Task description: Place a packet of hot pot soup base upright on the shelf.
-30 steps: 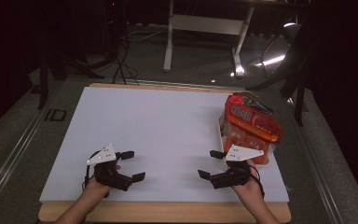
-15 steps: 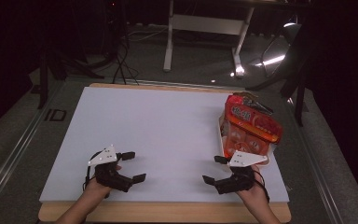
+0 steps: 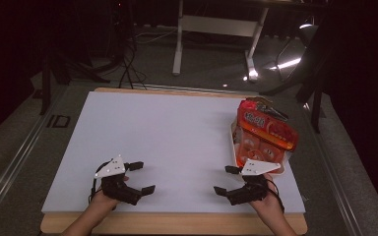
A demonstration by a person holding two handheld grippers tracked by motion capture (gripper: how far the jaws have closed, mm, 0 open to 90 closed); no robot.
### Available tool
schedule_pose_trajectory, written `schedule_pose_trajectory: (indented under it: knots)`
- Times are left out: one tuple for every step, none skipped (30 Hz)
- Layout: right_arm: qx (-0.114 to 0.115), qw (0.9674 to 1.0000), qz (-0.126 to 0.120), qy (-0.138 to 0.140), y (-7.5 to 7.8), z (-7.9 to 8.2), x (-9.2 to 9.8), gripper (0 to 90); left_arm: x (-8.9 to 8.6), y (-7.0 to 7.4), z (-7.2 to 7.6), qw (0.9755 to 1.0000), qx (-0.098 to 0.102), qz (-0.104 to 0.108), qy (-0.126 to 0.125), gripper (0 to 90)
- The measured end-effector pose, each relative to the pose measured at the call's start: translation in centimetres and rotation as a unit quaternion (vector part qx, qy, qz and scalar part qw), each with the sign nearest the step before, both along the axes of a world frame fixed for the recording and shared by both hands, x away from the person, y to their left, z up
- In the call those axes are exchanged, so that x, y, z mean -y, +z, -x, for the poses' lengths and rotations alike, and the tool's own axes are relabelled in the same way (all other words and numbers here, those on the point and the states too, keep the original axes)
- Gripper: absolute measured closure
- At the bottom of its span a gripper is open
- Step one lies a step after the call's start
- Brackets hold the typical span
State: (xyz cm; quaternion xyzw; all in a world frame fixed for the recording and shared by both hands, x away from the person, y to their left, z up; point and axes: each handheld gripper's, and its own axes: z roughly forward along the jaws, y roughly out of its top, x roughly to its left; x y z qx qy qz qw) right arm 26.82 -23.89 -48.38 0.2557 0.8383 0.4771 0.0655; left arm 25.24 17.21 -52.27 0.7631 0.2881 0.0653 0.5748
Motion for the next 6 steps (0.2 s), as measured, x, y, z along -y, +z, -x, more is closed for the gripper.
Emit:
schedule_pose_trajectory:
  knots:
    - [0.001,1.0000,0.003,-0.002,-0.04,-0.01,-0.03,14.3,0.03,-0.01,0.02,1.0000,0.000,0.000,-0.001,1.9]
    - [0.001,1.0000,0.006,-0.002,-0.08,-0.02,-0.06,14.2,0.06,-0.02,0.01,1.0000,0.000,-0.001,-0.002,1.9]
    - [0.003,1.0000,0.008,-0.002,-0.12,-0.02,-0.07,14.2,0.10,-0.04,0.00,1.0000,0.000,-0.001,-0.002,1.9]
    - [0.006,0.9999,0.011,-0.003,-0.15,-0.04,-0.08,14.2,0.13,-0.07,0.00,1.0000,-0.001,-0.001,-0.002,1.9]
    - [0.008,0.9999,0.014,-0.004,-0.19,-0.06,-0.08,14.2,0.16,-0.10,-0.03,1.0000,-0.001,-0.002,-0.002,1.9]
    - [0.009,0.9998,0.016,-0.006,-0.24,-0.08,-0.07,14.2,0.17,-0.13,-0.03,1.0000,-0.003,-0.001,-0.002,1.9]
